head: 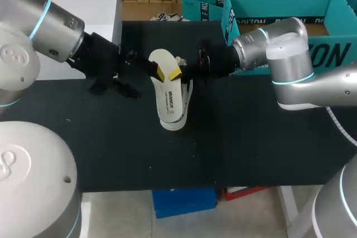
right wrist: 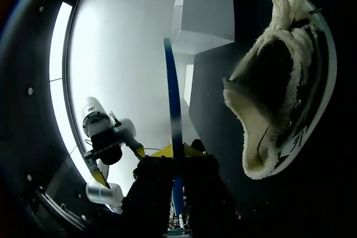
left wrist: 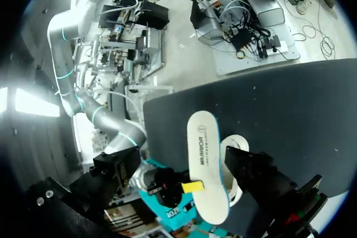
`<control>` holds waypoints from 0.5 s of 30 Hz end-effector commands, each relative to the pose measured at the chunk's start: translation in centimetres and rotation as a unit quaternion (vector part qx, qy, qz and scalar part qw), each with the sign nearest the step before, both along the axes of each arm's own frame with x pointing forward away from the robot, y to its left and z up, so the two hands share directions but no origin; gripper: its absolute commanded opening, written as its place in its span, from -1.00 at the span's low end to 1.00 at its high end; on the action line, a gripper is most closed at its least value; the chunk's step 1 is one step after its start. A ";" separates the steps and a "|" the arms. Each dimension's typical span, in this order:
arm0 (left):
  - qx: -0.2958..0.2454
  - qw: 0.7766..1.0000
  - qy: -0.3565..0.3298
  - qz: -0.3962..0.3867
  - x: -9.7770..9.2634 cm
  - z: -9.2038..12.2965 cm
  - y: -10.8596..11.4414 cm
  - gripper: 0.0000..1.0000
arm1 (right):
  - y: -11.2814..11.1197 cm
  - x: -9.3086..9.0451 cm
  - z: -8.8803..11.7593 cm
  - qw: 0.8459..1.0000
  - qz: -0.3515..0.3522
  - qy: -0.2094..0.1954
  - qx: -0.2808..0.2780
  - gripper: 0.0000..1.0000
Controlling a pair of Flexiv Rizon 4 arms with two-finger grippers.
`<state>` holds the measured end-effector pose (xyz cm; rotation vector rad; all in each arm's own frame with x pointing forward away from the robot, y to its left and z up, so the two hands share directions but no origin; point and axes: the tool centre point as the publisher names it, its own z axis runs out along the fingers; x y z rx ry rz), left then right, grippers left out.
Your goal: Take the shoe out of the shoebox, open the shoe tongue, remove and reinsert the insole, then place the shoe into the shoebox
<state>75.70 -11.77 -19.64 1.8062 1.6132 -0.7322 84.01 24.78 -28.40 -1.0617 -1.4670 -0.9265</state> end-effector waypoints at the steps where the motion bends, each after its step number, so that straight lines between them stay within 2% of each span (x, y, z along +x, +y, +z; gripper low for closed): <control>1: 0.436 0.895 -0.091 0.008 0.9 0.9 -0.9 1.00 | 0.1 0.0 -0.1 1.000 0.000 0.000 -0.001 -1.00; 4: 0.472 0.873 -0.121 0.027 1.4 1.4 -1.3 1.00 | 0.1 0.0 -0.1 1.000 0.000 0.000 -0.001 -1.00; 15: 0.473 0.869 -0.139 0.040 1.8 1.6 -1.8 1.00 | 0.1 0.0 -0.1 1.000 0.000 0.000 -0.001 -1.00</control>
